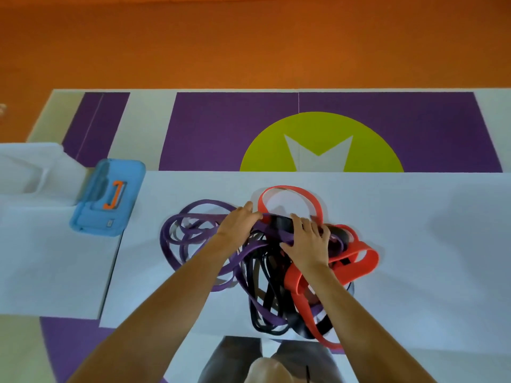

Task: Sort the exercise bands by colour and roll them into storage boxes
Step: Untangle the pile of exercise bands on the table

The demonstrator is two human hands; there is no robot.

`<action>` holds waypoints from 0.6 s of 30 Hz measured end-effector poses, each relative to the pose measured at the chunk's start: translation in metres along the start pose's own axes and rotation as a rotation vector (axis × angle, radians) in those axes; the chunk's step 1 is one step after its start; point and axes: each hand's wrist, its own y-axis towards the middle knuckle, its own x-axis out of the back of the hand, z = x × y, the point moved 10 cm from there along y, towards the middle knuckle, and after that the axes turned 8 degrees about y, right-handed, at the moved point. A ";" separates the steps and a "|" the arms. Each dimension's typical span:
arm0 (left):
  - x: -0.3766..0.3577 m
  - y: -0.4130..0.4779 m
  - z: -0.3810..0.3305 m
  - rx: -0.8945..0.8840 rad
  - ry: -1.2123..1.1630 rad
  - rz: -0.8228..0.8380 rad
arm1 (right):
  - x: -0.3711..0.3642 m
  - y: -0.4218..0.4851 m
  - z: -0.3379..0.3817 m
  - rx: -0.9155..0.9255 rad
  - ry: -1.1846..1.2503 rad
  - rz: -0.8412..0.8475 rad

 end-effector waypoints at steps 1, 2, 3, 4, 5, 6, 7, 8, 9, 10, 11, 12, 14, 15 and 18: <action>0.003 -0.002 0.004 0.011 0.027 -0.020 | -0.011 0.001 0.000 -0.058 -0.063 0.114; 0.008 -0.004 0.007 0.019 0.069 -0.043 | -0.018 0.000 0.003 -0.078 -0.112 0.174; 0.013 -0.007 0.009 0.028 0.114 -0.066 | -0.021 -0.002 0.009 -0.062 -0.142 0.195; 0.017 -0.010 0.011 0.038 0.137 -0.090 | -0.021 -0.005 0.015 -0.039 -0.145 0.192; 0.021 -0.013 0.013 0.048 0.140 -0.108 | -0.018 -0.011 0.022 -0.008 -0.132 0.169; 0.024 -0.016 0.015 0.059 0.131 -0.130 | -0.015 -0.018 0.027 0.024 -0.120 0.134; 0.028 -0.018 0.017 0.072 0.112 -0.154 | -0.011 -0.028 0.032 0.050 -0.099 0.083; 0.033 -0.021 0.020 0.084 0.073 -0.180 | -0.008 -0.039 0.034 0.072 -0.076 0.030; 0.037 -0.023 0.022 0.093 0.026 -0.200 | -0.006 -0.050 0.035 0.092 -0.052 -0.007; 0.041 -0.024 0.024 0.095 -0.019 -0.214 | -0.006 -0.062 0.035 0.115 -0.026 -0.043; 0.044 -0.025 0.024 0.087 -0.053 -0.226 | -0.004 -0.074 0.035 0.136 -0.003 -0.084; 0.048 -0.027 0.022 0.071 -0.075 -0.241 | -0.002 -0.085 0.035 0.149 0.019 -0.125; 0.053 -0.031 0.016 0.020 -0.111 -0.283 | 0.001 -0.102 0.039 0.189 0.067 -0.194; 0.055 -0.033 0.013 -0.010 -0.139 -0.301 | 0.001 -0.108 0.044 0.233 0.091 -0.209; 0.058 -0.041 0.011 -0.076 -0.216 -0.333 | -0.006 -0.123 0.054 0.384 0.114 -0.173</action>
